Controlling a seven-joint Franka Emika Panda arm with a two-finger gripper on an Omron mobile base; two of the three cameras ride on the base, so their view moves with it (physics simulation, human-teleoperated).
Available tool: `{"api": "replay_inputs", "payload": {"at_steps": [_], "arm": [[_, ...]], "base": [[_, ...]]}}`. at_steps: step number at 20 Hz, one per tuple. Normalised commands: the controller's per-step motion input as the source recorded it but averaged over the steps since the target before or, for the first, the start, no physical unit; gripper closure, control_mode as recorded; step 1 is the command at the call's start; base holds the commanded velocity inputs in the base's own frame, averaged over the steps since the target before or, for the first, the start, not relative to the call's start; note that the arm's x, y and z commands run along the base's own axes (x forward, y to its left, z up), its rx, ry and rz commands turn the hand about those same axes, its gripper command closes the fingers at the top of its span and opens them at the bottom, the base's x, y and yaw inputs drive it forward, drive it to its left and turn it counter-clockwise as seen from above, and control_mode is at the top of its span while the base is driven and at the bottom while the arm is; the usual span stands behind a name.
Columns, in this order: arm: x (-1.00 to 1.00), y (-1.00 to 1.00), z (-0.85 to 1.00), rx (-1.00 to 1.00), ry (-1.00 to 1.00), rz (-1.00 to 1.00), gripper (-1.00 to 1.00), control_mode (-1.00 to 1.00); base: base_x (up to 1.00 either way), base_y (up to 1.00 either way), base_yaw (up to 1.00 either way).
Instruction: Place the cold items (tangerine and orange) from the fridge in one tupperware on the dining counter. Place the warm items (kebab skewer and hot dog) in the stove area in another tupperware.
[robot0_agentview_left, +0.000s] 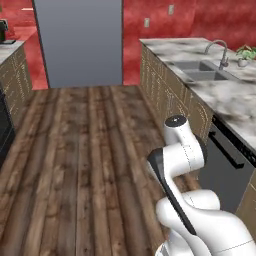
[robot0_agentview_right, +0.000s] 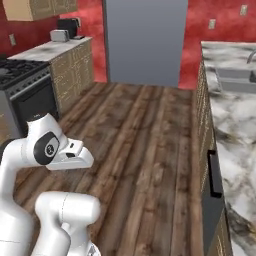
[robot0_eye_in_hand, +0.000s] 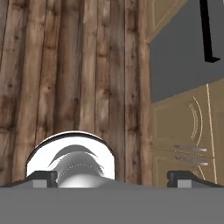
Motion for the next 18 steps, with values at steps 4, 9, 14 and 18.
{"api": "replay_inputs", "payload": {"at_steps": [4, 9, 14, 18], "arm": [[0.0, 0.0, 0.0, 0.0, 0.0, 0.0, -1.0, 1.0], [0.0, 0.0, 0.0, 0.0, 0.0, 0.0, -1.0, 1.0], [0.0, 0.0, 0.0, 0.0, 0.0, 0.0, -1.0, 1.0], [0.0, 0.0, 0.0, 0.0, 0.0, 0.0, -1.0, 1.0]], "base": [[1.0, 0.0, 0.34], [1.0, 0.0, 0.35], [1.0, 0.0, 0.4], [0.95, 0.06, 0.43]]}}
